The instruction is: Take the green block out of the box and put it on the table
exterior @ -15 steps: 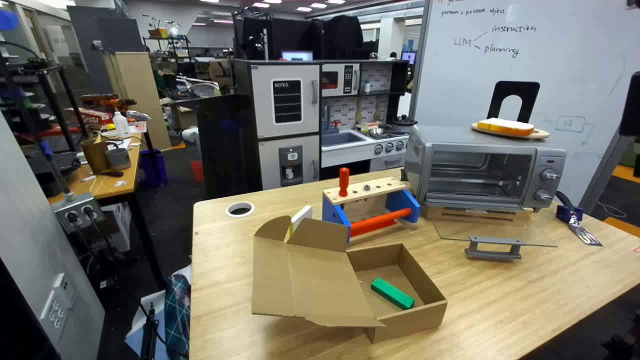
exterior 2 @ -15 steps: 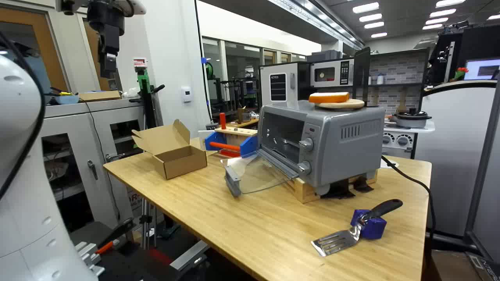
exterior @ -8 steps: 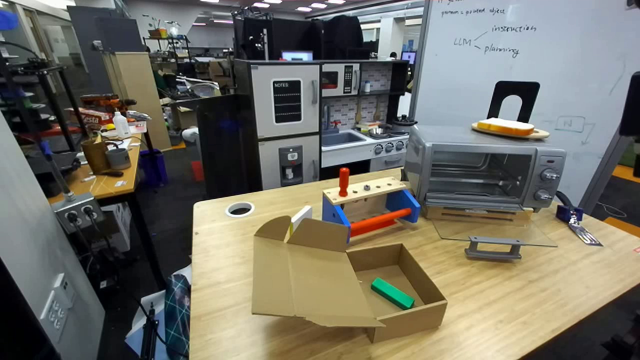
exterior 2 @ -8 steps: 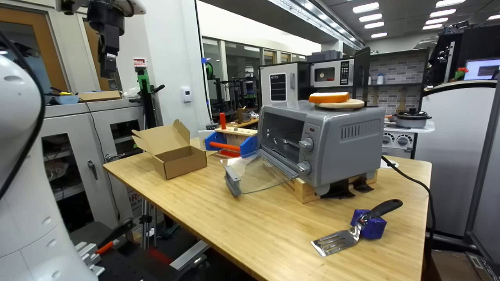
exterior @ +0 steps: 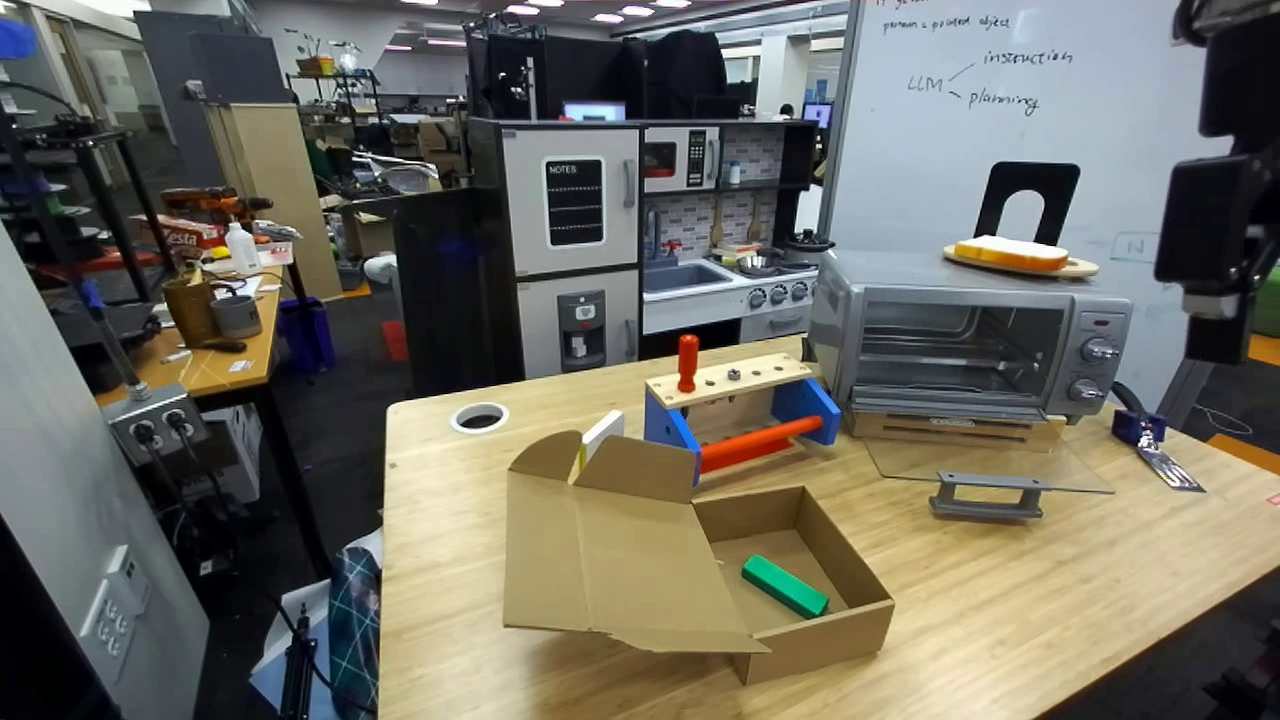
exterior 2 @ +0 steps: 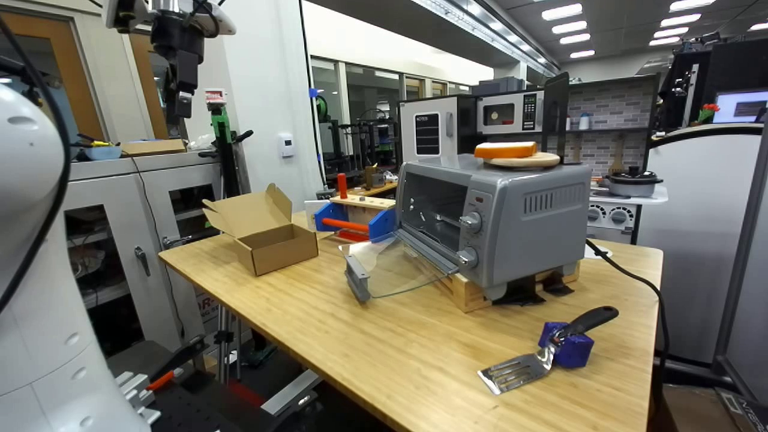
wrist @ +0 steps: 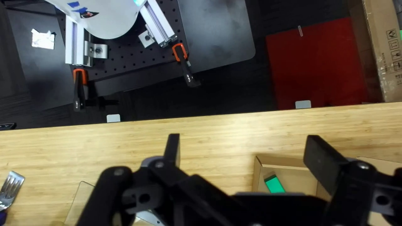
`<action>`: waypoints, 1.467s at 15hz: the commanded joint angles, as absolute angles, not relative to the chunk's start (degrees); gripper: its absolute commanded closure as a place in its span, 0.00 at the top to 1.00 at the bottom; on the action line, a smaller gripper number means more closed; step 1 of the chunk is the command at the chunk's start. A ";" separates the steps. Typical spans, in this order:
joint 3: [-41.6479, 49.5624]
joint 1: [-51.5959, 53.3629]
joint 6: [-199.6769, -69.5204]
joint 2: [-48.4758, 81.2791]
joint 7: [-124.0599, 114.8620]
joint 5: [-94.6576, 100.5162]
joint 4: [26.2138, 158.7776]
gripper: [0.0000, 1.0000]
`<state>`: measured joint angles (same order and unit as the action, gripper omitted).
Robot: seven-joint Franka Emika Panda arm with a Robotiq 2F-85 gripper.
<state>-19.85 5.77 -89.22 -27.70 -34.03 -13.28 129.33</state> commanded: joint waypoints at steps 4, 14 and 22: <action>-21.00 7.64 -91.40 -14.72 -35.69 -12.26 120.22 1.00; -19.25 10.97 -92.66 -8.65 -36.24 -12.52 115.90 1.00; -18.18 11.06 -91.31 -7.83 -27.90 -7.82 114.01 1.00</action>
<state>-19.51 10.32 -92.30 -8.75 -31.60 -10.55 115.81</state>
